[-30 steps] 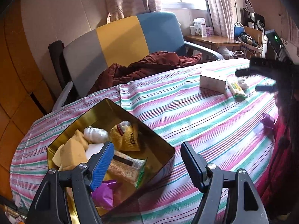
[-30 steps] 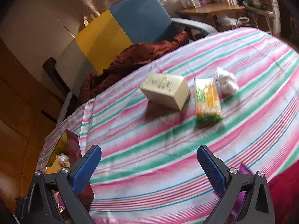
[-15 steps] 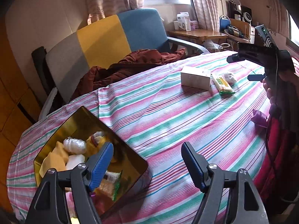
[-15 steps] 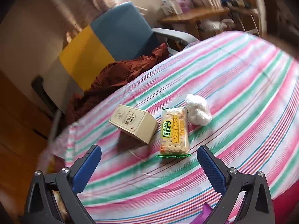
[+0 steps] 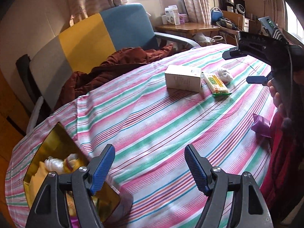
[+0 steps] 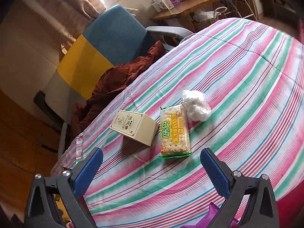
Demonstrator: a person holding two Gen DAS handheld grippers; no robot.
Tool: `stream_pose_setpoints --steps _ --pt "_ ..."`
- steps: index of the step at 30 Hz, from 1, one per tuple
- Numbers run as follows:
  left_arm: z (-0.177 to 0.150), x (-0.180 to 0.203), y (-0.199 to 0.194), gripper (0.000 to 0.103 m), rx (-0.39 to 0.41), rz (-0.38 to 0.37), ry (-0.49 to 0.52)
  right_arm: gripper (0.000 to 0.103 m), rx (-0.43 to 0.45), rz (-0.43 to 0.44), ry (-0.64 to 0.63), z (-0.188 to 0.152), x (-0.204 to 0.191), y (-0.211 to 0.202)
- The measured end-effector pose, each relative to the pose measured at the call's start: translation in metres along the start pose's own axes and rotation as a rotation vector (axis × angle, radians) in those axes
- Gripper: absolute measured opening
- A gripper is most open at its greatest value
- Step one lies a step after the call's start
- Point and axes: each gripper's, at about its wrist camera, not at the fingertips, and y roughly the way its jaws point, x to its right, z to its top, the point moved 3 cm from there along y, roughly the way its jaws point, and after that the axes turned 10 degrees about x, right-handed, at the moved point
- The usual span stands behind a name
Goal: Organize objects
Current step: 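Grasp the white medicine box with the left tool while the right tool approaches the white bundle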
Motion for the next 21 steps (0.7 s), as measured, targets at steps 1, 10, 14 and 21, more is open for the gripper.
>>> stream_pose_setpoints --steps 1,10,14,21 --pt "0.002 0.002 0.006 0.077 -0.008 -0.008 -0.001 0.103 -0.002 0.003 0.006 0.000 0.001 0.000" --pt "0.019 0.004 0.051 0.077 -0.100 -0.102 -0.107 0.103 0.015 -0.008 0.063 0.004 0.011 -0.003" --pt "0.035 0.001 0.072 0.077 -0.125 -0.141 -0.178 0.103 0.060 -0.031 0.142 0.009 0.027 -0.010" --pt "0.060 0.001 0.116 0.079 -0.215 -0.257 -0.357 0.103 0.087 -0.026 0.262 0.015 0.048 -0.017"
